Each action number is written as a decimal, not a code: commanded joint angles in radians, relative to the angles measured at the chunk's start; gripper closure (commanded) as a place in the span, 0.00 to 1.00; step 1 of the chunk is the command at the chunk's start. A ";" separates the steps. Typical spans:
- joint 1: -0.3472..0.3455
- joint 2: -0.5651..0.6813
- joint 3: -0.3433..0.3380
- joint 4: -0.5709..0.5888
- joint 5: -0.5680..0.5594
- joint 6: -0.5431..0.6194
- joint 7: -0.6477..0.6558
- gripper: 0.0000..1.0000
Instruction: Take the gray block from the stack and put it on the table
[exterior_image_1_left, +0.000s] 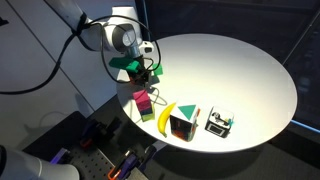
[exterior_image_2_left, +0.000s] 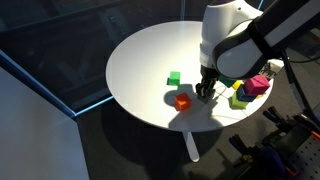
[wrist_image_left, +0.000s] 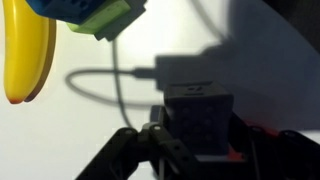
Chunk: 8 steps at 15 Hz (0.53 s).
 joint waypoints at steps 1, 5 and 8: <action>0.010 0.028 -0.011 0.026 -0.018 0.015 0.025 0.70; 0.005 0.043 -0.004 0.033 -0.005 0.010 0.013 0.19; 0.008 0.047 -0.004 0.031 -0.007 0.008 0.011 0.00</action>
